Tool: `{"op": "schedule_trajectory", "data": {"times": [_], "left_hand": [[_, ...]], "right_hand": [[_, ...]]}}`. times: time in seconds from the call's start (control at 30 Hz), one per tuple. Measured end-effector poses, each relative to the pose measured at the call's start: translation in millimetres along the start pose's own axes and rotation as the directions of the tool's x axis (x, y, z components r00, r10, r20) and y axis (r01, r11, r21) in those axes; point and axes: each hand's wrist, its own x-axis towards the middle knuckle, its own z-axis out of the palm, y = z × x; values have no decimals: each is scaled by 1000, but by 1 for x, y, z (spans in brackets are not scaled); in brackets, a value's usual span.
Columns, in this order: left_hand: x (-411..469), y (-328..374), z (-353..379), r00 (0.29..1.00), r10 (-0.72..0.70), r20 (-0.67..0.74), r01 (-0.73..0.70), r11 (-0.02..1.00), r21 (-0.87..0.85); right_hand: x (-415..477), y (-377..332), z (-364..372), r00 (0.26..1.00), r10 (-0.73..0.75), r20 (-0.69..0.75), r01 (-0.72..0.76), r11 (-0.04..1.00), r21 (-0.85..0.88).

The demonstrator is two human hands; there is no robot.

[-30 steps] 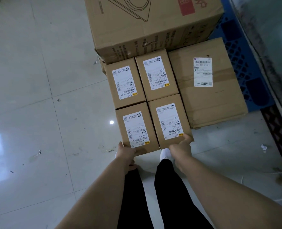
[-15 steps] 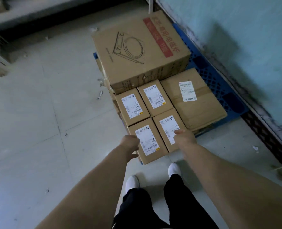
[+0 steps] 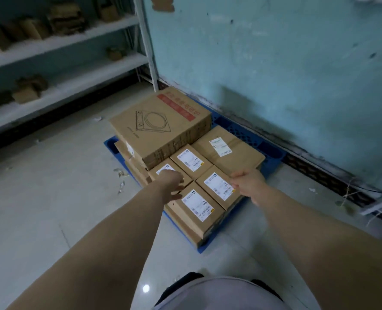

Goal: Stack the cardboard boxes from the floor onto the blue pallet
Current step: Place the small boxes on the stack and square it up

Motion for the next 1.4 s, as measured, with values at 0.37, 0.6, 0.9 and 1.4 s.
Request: {"op": "schedule_trajectory", "data": {"times": [0.37,0.6,0.9,1.4], "left_hand": [[-85,-50,-12,999,-7,-46,9,999,34],[-137,-88,-55,998,-24,-56,24,1000,-6],[-133,-102,-200,983,12,-184,-23,998,-62],[-27,-97,-441,999,28,-25,-26,995,99]], "right_hand": [[-74,26,5,997,-57,49,55,998,30],[-123,44,46,994,-62,93,68,996,-59],[-167,-14,166,967,-219,128,234,966,-112],[-188,-62,413,994,-95,-56,90,991,-100]]}}
